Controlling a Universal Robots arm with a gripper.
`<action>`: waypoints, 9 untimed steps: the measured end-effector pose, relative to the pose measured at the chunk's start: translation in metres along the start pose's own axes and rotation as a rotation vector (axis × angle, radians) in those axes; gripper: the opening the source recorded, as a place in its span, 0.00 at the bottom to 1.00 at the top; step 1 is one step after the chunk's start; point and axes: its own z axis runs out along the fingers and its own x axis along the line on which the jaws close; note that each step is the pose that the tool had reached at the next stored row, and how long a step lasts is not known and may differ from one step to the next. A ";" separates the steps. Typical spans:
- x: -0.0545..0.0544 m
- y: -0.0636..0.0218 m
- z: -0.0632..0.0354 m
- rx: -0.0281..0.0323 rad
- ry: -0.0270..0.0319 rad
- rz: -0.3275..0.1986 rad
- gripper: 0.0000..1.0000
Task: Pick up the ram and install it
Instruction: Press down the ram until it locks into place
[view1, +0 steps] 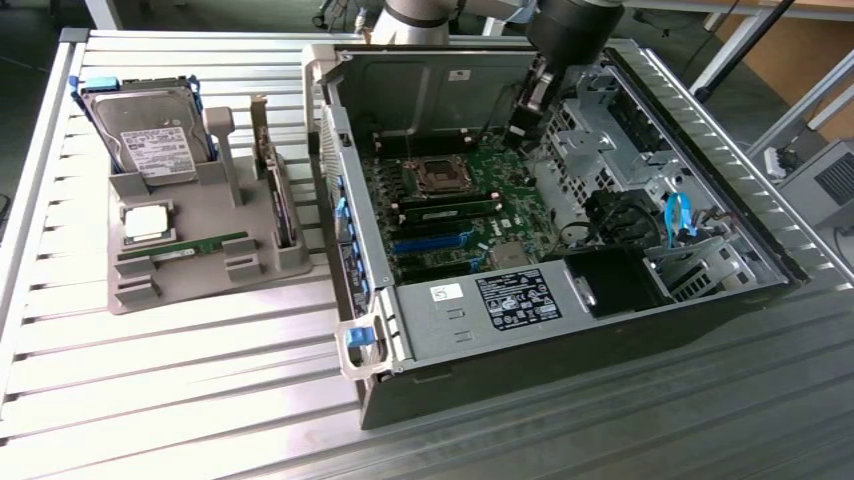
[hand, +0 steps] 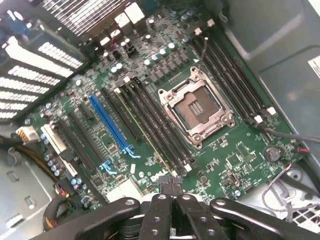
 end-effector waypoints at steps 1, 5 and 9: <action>0.000 0.0000 0.0001 -0.0018 -0.0008 0.029 0.09; 0.000 0.0000 0.0007 -0.0106 -0.0044 0.163 0.09; 0.000 0.0000 0.0013 -0.0169 -0.0069 0.258 0.09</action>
